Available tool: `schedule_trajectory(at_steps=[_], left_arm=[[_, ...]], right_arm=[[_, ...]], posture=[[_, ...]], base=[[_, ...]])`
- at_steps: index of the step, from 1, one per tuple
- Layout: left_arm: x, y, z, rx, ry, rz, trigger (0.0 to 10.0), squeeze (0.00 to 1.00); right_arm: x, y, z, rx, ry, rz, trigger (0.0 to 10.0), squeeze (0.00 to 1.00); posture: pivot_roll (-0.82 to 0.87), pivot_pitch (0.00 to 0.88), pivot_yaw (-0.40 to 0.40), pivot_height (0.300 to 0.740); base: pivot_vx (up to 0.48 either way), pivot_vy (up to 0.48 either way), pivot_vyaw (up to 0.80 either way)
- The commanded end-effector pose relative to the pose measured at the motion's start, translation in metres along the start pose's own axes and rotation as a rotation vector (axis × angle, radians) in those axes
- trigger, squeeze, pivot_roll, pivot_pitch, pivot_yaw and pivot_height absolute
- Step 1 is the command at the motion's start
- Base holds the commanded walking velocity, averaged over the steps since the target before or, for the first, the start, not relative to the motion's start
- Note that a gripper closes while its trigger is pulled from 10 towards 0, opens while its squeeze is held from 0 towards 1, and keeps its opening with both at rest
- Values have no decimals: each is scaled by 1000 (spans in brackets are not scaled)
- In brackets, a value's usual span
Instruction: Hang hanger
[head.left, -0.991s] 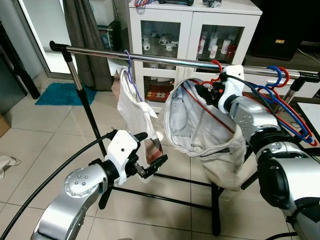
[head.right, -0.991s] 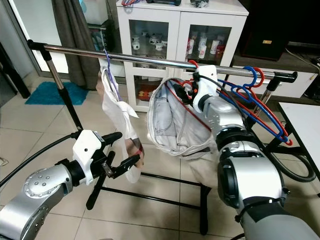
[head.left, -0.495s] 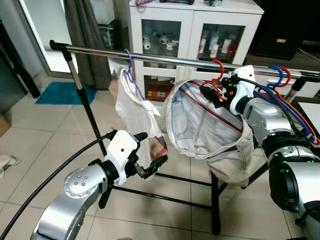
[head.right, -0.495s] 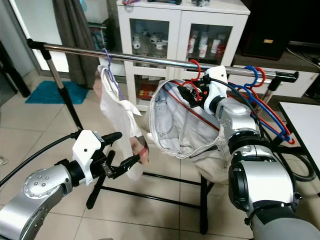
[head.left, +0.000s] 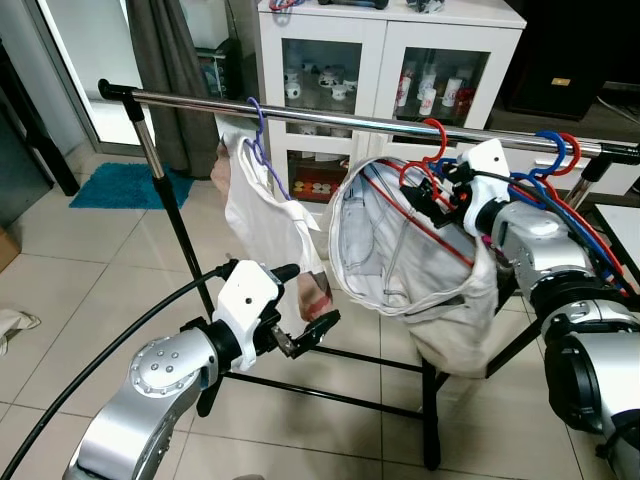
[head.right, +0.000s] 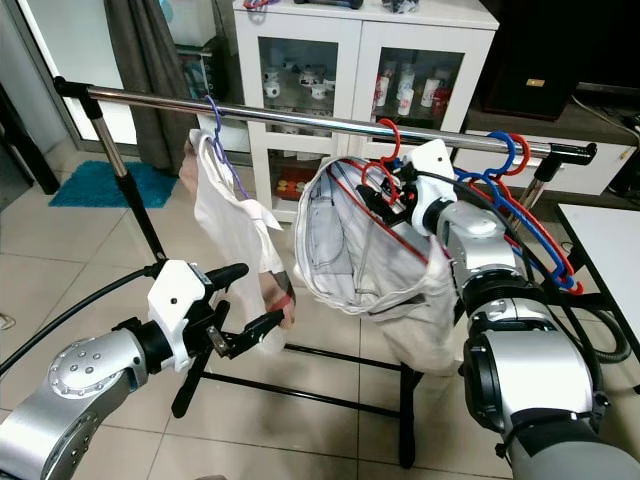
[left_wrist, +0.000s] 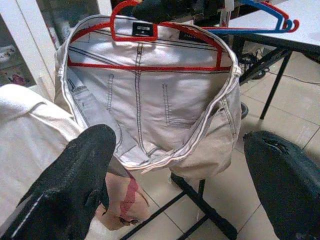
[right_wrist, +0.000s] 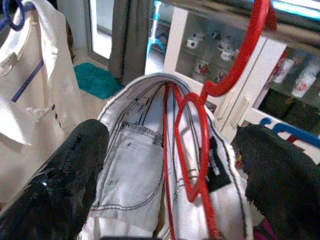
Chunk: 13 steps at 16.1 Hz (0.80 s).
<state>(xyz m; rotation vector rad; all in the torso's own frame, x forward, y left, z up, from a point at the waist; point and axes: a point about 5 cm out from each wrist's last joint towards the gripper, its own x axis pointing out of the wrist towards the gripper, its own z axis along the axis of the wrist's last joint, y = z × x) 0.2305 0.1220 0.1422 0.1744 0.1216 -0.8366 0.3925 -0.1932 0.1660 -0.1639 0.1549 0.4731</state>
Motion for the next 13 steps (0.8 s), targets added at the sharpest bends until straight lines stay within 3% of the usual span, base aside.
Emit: schedule_trajectory(at_steps=[1,4,8,9,10,11,12,13], left_arm=[[0,-3,3,4,0,-26,10000,125],[-1,-3,3,7,7,-34,10000,129],[-1,-2,2,7,11,-30,10000,125],[-1,-1,2,7,12,-30,10000,125],[-1,-1,2,7,12,-29,10000,125],[-1,-1,2,6,12,-29,10000,125],[-1,-1,2,6,11,-28,10000,129],[0,-1,2,5,10,-27,10000,129]], right_arm=[[3,-1,8,18,-12,-24,10000,0],[9,3,15,80,-25,-31,10000,0],[15,13,19,73,-30,22,10000,0],[16,15,18,73,-25,33,7569,0],[19,20,15,65,4,41,3373,0],[20,21,13,60,18,40,3373,0],[22,24,10,68,47,8,2196,0],[23,25,9,79,48,-4,2196,0]], posture=[[190,7,-10,740],[198,17,-8,740],[199,17,-13,740],[199,17,-13,740],[199,20,-15,740],[199,20,-15,740],[201,23,-18,740],[201,23,-18,740]], base=[[0,0,0],[0,0,0],[0,0,0],[0,0,0],[0,0,0],[0,0,0],[0,0,0],[0,0,0]])
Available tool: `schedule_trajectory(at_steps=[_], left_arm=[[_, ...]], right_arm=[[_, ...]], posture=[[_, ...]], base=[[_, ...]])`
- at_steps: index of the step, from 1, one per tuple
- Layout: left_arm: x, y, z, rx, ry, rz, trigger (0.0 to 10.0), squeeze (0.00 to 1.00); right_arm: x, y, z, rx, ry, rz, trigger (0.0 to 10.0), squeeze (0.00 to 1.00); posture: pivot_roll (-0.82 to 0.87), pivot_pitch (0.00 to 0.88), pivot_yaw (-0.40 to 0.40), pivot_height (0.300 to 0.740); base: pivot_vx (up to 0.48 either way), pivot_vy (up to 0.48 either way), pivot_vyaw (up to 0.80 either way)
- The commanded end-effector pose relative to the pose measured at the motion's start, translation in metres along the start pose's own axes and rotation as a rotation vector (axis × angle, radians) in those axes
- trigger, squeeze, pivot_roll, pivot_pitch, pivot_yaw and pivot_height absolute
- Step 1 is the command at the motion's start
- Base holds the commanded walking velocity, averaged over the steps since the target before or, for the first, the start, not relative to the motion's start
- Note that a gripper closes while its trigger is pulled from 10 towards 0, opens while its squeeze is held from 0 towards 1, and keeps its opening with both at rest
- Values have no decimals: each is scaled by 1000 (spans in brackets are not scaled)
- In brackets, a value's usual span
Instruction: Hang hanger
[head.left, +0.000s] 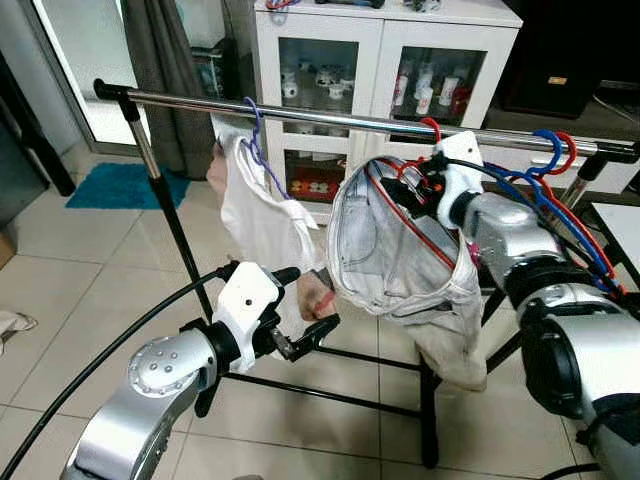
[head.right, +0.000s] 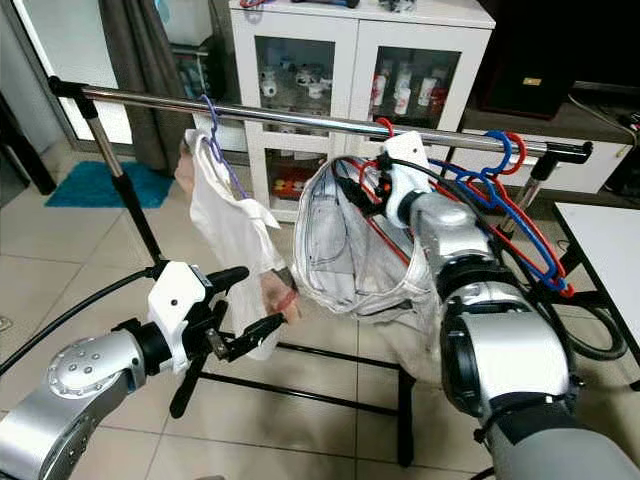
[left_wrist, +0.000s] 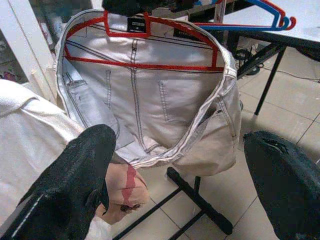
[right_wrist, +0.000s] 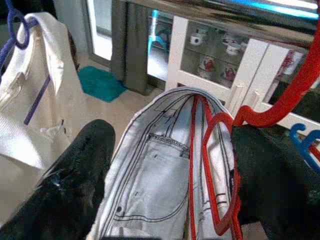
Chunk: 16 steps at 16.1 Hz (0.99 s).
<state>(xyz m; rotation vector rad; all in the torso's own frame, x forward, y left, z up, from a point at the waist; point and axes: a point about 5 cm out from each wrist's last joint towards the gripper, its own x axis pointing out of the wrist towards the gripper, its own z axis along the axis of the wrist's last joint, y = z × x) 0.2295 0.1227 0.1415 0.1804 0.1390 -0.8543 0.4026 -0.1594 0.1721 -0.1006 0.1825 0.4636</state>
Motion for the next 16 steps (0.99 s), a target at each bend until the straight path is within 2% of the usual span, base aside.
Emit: schedule_trajectory(at_steps=[1,2,9,10,11,12,13,14,15,16], left_arm=[[1,-1,3,5,-6,-6,10000,129],[0,0,3,6,-6,-2,10000,125],[2,0,4,10,-3,-2,10000,125],[1,1,3,10,-2,3,10000,125],[0,1,3,10,-2,5,10000,125],[0,1,3,9,-1,5,10000,125],[1,1,3,9,-1,4,10000,125],[1,1,3,8,-1,4,10000,125],[1,1,3,8,-2,7,10000,125],[1,1,2,8,-2,8,10000,125]], right_arm=[[2,2,-3,33,26,-10,471,0],[3,4,-1,50,17,-11,0,0],[3,2,-10,96,87,-86,0,0],[4,2,-5,131,47,-66,7451,0],[4,2,-4,136,40,-63,9725,0],[3,1,-4,137,41,-66,8902,0],[2,-1,-5,132,48,-72,10000,0],[2,-1,-4,141,44,-71,10000,0],[1,-5,-2,168,24,-86,10000,1000],[0,-6,-1,169,18,-99,10000,1000]], posture=[[205,25,-20,740],[207,24,-22,740],[213,23,-29,740],[212,23,-30,740],[208,23,-30,740],[207,23,-29,740],[206,22,-31,740],[206,22,-31,740],[202,22,-34,740],[202,22,-34,740]], base=[[0,0,0],[0,0,0],[0,0,0],[0,0,0],[0,0,0],[0,0,0],[0,0,0],[0,0,0],[0,0,0],[0,0,0]])
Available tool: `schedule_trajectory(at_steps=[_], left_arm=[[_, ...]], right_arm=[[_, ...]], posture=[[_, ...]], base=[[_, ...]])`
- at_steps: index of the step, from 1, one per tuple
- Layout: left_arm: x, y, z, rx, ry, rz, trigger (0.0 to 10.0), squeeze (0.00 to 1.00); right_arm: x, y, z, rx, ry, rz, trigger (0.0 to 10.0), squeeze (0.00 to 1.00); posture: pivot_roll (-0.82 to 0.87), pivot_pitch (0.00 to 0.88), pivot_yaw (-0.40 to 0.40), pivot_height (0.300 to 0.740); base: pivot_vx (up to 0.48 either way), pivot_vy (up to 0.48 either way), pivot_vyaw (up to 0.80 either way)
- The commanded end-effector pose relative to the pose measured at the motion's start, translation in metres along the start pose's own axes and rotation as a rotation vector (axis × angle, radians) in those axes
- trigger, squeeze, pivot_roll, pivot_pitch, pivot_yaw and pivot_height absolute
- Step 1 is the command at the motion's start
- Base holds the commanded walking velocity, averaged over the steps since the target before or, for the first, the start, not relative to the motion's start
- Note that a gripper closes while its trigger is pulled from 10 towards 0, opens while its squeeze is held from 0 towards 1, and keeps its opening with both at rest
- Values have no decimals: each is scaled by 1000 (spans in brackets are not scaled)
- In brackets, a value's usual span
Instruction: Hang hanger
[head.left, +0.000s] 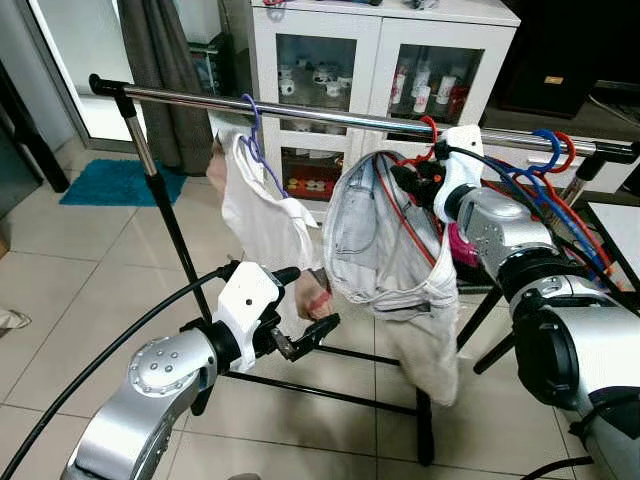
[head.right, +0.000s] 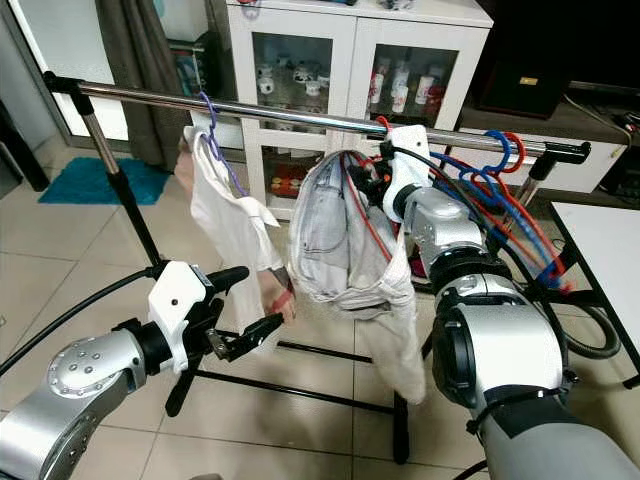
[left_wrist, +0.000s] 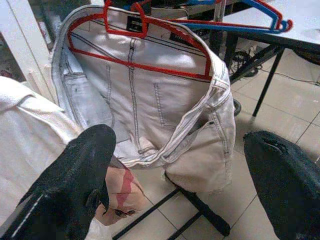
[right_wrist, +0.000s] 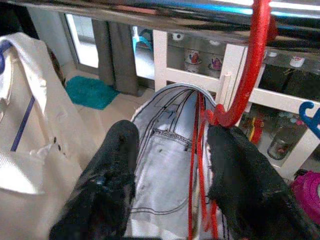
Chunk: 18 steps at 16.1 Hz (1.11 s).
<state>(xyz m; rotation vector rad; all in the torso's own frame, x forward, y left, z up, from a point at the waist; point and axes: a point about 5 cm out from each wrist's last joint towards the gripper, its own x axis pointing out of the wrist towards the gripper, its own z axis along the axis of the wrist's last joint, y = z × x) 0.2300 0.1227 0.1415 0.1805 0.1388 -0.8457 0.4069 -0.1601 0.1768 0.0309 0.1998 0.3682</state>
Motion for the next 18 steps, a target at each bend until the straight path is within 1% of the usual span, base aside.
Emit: schedule_trajectory(at_steps=[1,2,4,6,8,9,10,11,12,13,14,15,17,18], left_arm=[[1,1,2,8,-3,1,10000,125],[2,0,2,6,-2,0,10000,125],[2,0,2,5,-3,-2,10000,125],[2,-1,2,5,-5,-4,10000,129],[2,-1,2,6,-2,-1,10000,129],[2,0,2,8,-2,3,10000,125],[2,0,2,9,-3,6,10000,125],[2,0,2,8,-4,5,10000,125],[3,0,2,6,-6,2,10000,129],[3,0,2,6,-6,2,10000,129],[4,-1,2,6,-7,-3,10000,129],[4,-1,2,6,-7,-5,10000,129],[4,-1,2,9,-6,-10,10000,125],[4,-1,2,9,-6,-10,10000,125]], right_arm=[[-3,-7,-5,27,18,-41,10000,1000],[-5,-12,-6,19,1,-76,10000,1000],[-6,-14,-6,24,-7,-99,10000,1000],[-7,-16,-12,74,-11,-127,10000,1000],[-8,-18,-14,69,-21,-151,10000,1000],[-10,-20,-11,77,-62,-161,10000,1000],[-11,-23,-10,38,-67,-173,10000,1000],[-11,-20,-13,17,-56,-144,10000,1000],[-9,-15,-14,29,-66,-82,10000,1000],[-9,-14,-14,24,-69,-73,10000,1000],[-7,-10,-10,22,-87,-49,10000,318],[-7,-9,-10,7,-72,-51,10000,0],[-6,-9,-16,-25,-18,-82,10000,0],[-6,-8,-17,-25,-13,-80,8392,0]], posture=[[200,22,-35,740],[200,22,-35,740],[199,22,-35,740],[201,22,-36,740],[203,23,-37,740],[203,23,-38,740],[201,22,-38,740],[198,21,-37,740],[195,20,-36,740],[195,20,-36,740],[195,17,-33,740],[195,17,-33,740],[199,11,-34,740],[200,11,-34,740]], base=[[0,0,0],[0,0,0],[0,0,0],[0,0,0],[0,0,0],[0,0,0],[0,0,0],[0,0,0],[0,0,0],[0,0,0],[0,0,0],[0,0,0],[0,0,0],[0,0,0]])
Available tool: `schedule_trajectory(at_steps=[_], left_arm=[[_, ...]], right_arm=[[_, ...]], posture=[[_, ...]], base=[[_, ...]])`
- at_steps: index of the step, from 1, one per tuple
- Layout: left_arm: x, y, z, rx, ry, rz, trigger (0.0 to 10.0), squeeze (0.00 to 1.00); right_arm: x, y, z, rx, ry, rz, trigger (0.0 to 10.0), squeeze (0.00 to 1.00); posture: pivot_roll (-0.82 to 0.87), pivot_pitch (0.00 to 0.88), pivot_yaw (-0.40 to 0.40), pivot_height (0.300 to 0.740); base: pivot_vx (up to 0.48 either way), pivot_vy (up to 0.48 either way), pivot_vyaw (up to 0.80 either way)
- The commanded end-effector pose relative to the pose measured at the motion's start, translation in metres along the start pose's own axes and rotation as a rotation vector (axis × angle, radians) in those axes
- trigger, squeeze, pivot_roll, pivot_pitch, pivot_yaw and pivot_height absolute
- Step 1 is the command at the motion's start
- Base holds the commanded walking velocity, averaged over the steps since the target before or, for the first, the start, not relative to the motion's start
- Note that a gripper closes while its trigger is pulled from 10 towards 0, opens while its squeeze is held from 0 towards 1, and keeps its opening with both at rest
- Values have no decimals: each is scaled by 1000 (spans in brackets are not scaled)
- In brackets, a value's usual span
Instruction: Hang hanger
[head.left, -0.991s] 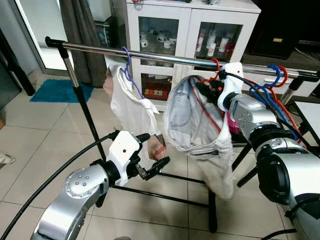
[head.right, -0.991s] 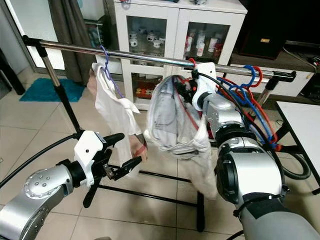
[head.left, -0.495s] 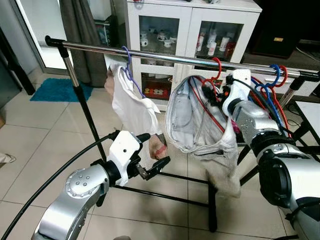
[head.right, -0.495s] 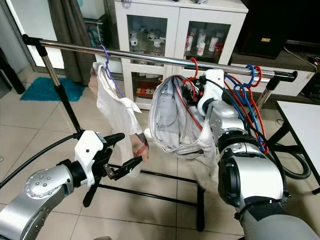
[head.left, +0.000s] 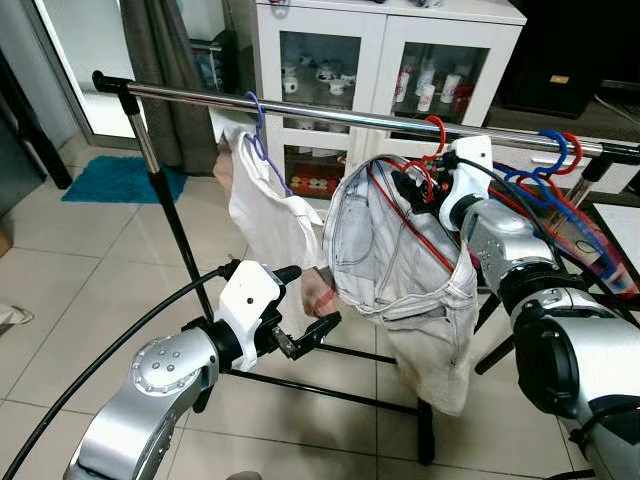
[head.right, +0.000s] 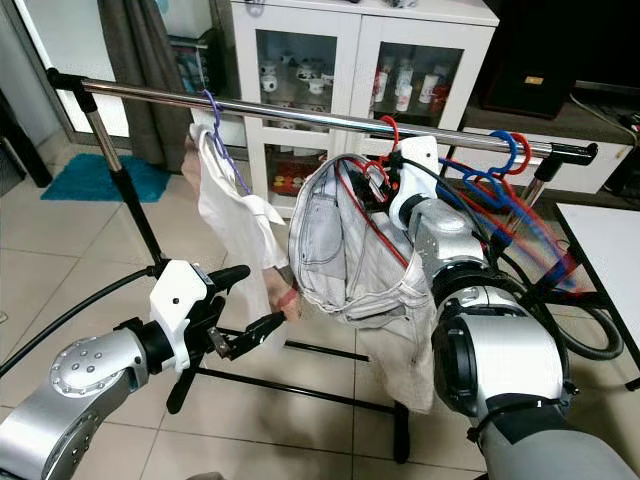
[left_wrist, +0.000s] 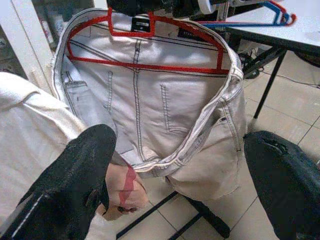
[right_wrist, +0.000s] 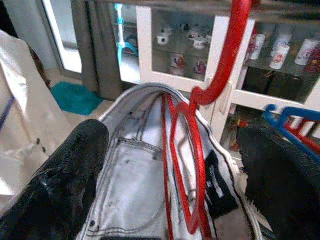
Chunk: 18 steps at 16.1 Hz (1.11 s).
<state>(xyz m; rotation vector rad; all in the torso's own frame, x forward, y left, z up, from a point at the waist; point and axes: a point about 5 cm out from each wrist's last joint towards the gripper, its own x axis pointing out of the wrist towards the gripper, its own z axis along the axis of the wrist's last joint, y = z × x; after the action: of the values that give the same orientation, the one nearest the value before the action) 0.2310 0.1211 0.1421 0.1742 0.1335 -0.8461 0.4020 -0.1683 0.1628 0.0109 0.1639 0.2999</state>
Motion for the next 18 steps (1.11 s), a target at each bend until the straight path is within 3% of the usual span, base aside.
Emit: schedule_trajectory(at_steps=[1,3,4,12,18], left_arm=[[2,0,1,14,2,-10,10000,125],[1,0,1,14,4,-8,10000,129],[1,0,1,13,5,-7,10000,129],[1,0,1,14,4,-15,10000,129],[0,0,1,15,7,-13,10000,129]], right_arm=[[0,1,-5,0,36,7,5137,0],[0,5,-8,9,43,44,1294,0],[1,6,-7,13,41,54,0,0],[2,11,-3,22,30,99,0,0],[9,26,1,27,16,111,0,0]], posture=[[204,9,-37,740],[208,8,-41,740],[208,6,-42,740],[207,9,-39,740],[214,19,-41,740]], base=[[0,0,0],[0,0,0],[0,0,0],[0,0,0],[0,0,0]])
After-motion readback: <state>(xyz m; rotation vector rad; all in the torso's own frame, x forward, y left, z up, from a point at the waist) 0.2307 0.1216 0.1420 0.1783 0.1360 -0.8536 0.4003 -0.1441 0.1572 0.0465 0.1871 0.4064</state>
